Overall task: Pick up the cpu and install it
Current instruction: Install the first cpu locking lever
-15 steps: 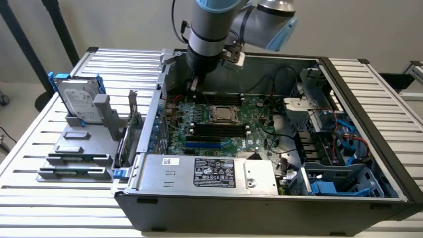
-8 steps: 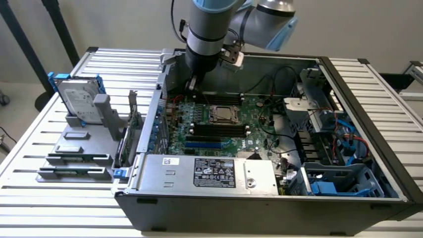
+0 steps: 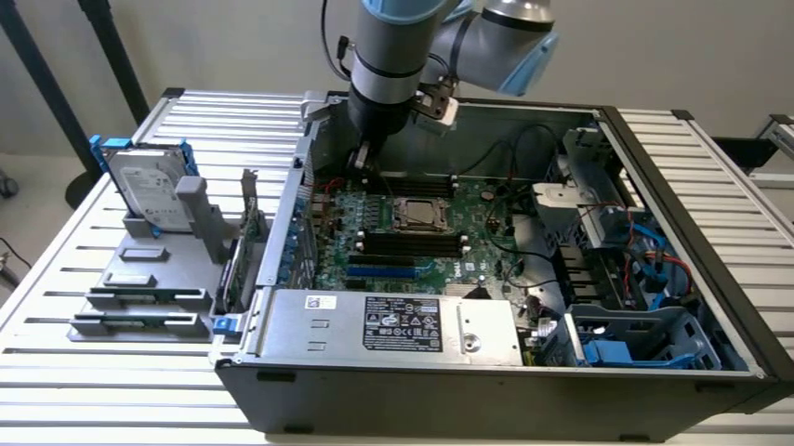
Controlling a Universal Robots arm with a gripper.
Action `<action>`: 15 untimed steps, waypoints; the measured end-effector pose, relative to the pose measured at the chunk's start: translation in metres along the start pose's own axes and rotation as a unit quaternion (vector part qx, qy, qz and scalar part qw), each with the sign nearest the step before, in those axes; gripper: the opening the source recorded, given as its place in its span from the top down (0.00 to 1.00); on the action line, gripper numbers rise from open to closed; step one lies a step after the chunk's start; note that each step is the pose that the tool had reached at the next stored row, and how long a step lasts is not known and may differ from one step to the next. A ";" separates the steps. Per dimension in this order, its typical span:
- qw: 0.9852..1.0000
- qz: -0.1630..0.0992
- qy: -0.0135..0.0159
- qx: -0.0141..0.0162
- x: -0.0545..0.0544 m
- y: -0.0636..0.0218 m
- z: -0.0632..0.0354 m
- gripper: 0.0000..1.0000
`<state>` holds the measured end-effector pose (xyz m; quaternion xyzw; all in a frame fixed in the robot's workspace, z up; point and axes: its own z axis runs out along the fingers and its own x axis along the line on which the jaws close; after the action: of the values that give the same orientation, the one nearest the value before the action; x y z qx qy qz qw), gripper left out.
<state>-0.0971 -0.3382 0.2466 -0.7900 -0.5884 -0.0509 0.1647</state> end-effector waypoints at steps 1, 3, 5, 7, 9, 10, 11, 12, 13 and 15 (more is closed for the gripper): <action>1.000 0.000 0.000 0.000 0.000 0.0011 -0.0003 0.89; 1.000 0.000 0.001 0.000 0.001 0.0038 -0.0005 0.89; 1.000 0.000 0.002 0.001 0.002 0.0070 -0.0010 0.89; 1.000 0.000 0.004 0.001 0.003 0.0109 -0.0015 0.89; 1.000 -0.001 0.006 0.002 0.005 0.0153 -0.0022 0.89; 1.000 -0.001 0.007 0.002 0.005 0.0175 -0.0026 0.89; 1.000 -0.001 0.008 0.002 0.006 0.0197 -0.0030 0.89; 1.000 -0.001 0.009 0.003 0.007 0.0219 -0.0033 0.89; 1.000 -0.001 0.010 0.003 0.007 0.0241 -0.0037 0.89; 1.000 -0.001 0.012 0.004 0.008 0.0283 -0.0042 0.89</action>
<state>-0.0673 -0.3390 0.2472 -0.7879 -0.5877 -0.0582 0.1744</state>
